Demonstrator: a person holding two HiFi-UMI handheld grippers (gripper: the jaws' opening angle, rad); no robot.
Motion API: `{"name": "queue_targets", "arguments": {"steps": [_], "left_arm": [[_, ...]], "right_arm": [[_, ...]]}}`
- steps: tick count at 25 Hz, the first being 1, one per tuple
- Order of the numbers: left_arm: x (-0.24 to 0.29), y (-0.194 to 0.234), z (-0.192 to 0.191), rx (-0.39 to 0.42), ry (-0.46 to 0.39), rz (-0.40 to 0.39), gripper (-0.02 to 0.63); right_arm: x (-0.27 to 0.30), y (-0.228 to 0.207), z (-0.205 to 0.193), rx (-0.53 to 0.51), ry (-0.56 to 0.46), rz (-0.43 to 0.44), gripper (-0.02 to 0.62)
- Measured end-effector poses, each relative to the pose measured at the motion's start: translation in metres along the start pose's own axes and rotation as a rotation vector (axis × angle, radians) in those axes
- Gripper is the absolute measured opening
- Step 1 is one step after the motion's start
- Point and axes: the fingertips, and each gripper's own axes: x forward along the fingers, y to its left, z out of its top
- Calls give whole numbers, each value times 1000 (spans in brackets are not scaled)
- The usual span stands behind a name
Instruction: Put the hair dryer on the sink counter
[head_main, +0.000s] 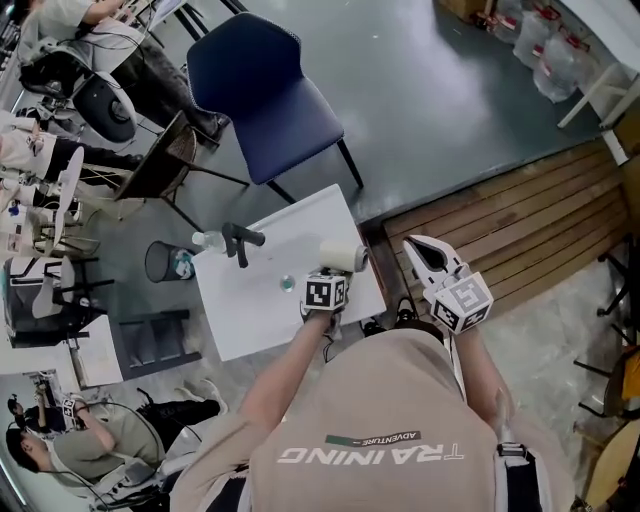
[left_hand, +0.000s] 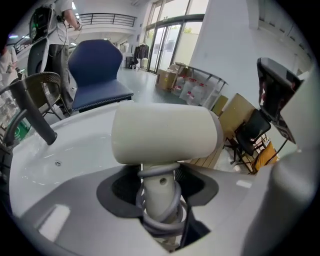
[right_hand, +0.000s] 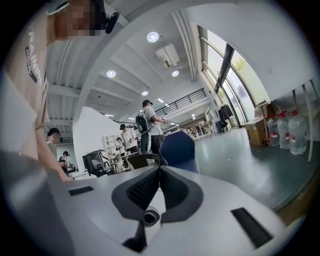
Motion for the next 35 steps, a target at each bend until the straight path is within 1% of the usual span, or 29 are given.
{"name": "queue_targets", "arguments": {"steps": [3,8,15,19,22,25,27,29,31,33,35], "left_arm": [[10,1,-1,27,33,1,215],[21,0,-4,36,79,-9,215],[33,6,-13,33,145,7,216],[37,6,-17,62,171,16,216],[38,3,-16,81,168,22,218],[43,4,-13,101,156,46,219],[48,4,-17,94,159,48,219],[52,0,-22,85,165,33,219],[50,0,-17,88,142,35,220],[45,6,-6,106,102,55,230],[41,9,-7,102,101,47,270]], "right_arm": [[-1,-4,0,-1,6,-16,7],[0,-4,-3,-10,28,-11,6],[3,0,1,-58,47,-9,8],[3,1,1,-66,59,-7,7],[3,2,-2,-66,70,-4,8],[5,2,-4,-61,76,-1,7],[8,4,-5,-62,79,7,7],[11,7,-6,-67,81,19,8],[14,9,-6,-73,83,29,8],[18,13,-5,-78,86,38,6],[21,18,-4,-83,90,45,7]]}}
